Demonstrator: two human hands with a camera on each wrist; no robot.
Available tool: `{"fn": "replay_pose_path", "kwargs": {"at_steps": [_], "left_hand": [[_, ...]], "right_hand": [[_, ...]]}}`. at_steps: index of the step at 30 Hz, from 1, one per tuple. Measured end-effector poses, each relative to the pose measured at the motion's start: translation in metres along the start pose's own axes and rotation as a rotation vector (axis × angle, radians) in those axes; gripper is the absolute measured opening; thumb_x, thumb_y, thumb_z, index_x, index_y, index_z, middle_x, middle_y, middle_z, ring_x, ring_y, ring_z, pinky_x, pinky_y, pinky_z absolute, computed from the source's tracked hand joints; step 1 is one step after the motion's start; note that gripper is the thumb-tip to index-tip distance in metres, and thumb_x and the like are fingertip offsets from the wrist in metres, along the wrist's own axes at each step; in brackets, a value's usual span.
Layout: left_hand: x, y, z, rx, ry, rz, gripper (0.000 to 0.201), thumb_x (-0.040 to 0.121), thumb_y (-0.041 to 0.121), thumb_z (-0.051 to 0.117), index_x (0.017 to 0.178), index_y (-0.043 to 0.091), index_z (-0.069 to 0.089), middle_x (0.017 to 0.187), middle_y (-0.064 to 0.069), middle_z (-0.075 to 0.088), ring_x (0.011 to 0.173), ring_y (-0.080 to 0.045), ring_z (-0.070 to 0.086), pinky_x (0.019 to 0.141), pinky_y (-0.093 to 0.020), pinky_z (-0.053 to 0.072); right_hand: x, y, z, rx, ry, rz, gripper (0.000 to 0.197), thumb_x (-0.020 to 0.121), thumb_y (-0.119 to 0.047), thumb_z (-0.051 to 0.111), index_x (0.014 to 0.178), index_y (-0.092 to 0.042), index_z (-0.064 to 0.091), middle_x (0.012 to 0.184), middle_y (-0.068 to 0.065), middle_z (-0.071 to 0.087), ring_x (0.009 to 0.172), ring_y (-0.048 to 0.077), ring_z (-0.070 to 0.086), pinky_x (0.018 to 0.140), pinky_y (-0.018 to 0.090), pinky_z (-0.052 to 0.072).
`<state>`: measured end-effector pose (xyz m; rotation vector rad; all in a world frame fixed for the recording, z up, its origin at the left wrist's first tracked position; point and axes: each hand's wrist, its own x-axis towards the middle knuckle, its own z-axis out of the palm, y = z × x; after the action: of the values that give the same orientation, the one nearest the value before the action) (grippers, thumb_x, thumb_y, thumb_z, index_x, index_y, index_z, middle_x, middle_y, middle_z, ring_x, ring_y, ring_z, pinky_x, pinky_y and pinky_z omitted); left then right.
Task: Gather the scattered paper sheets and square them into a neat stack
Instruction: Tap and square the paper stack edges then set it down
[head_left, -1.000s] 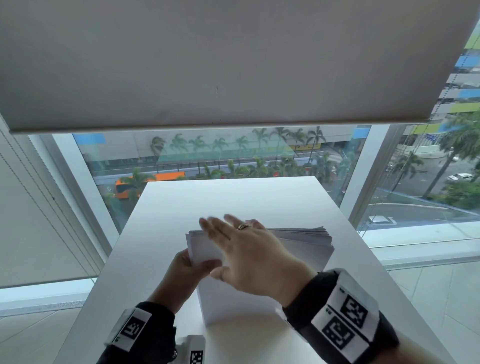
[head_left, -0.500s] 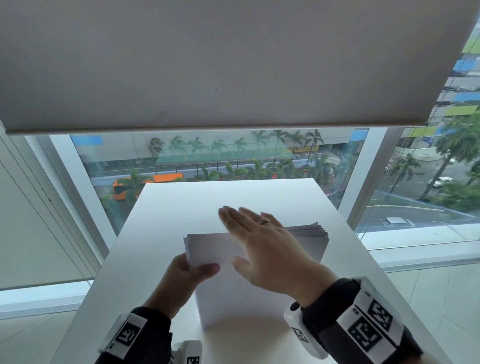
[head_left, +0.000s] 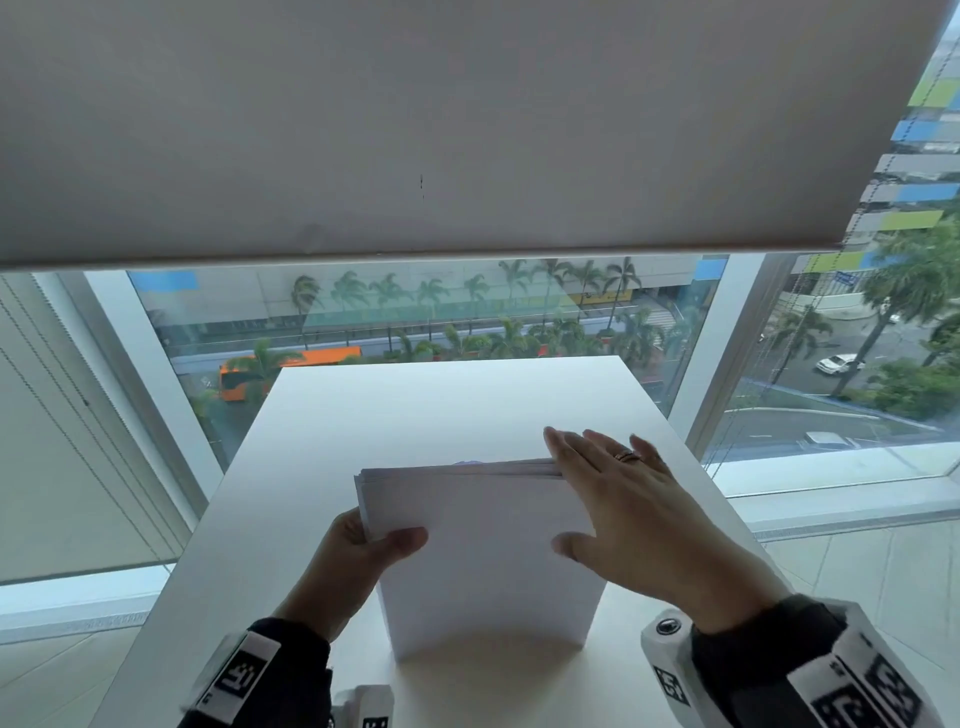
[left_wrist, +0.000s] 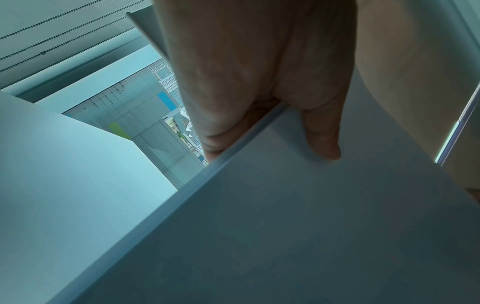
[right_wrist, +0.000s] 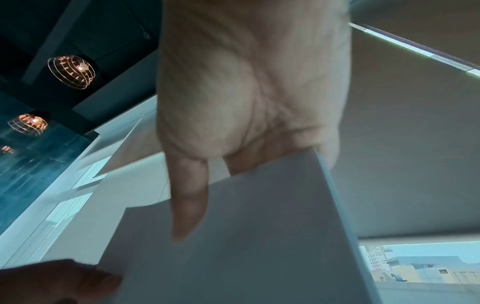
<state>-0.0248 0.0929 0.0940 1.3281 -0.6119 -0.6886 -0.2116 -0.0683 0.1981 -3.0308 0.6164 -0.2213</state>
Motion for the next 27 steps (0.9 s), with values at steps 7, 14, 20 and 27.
{"fn": "replay_pose_path", "kwargs": {"at_steps": [7,14,20,27], "left_hand": [[0.0,0.001,0.001,0.008,-0.001,0.006,0.036,0.044,0.033,0.077,0.078,0.021,0.079,0.083,-0.001,0.077,0.079,-0.012,0.07,0.073,-0.022,0.055],[0.0,0.0,0.0,0.002,0.0,0.027,0.053,0.03,0.043,0.088,0.077,0.02,0.079,0.081,0.0,0.077,0.076,-0.009,0.071,0.068,-0.017,0.055],[0.002,-0.001,-0.001,0.022,0.025,0.012,0.036,0.046,0.034,0.076,0.077,0.015,0.078,0.082,-0.003,0.077,0.078,-0.011,0.07,0.068,-0.018,0.055],[0.003,-0.004,-0.001,0.034,0.04,0.016,0.045,0.048,0.03,0.078,0.086,0.007,0.074,0.084,-0.007,0.076,0.079,-0.015,0.07,0.072,-0.023,0.056]], "right_hand": [[-0.005,0.011,-0.004,0.027,0.003,0.068,0.085,0.085,-0.052,0.05,0.149,-0.028,0.0,0.157,-0.012,0.013,0.147,0.015,0.009,0.117,0.037,0.001],[-0.005,0.024,0.003,0.138,0.135,0.09,0.079,0.082,-0.049,0.051,0.149,-0.028,0.014,0.157,-0.009,0.017,0.144,0.011,0.016,0.116,0.03,0.014],[-0.013,0.049,0.035,1.12,0.332,0.207,0.107,0.046,-0.075,0.067,0.136,-0.048,0.015,0.147,-0.022,0.027,0.132,-0.007,0.031,0.106,0.023,0.031],[-0.008,0.044,0.086,1.358,0.244,0.24,0.048,0.077,-0.008,0.067,0.122,-0.019,0.053,0.112,-0.007,0.068,0.11,0.013,0.059,0.091,0.021,0.047]]}}
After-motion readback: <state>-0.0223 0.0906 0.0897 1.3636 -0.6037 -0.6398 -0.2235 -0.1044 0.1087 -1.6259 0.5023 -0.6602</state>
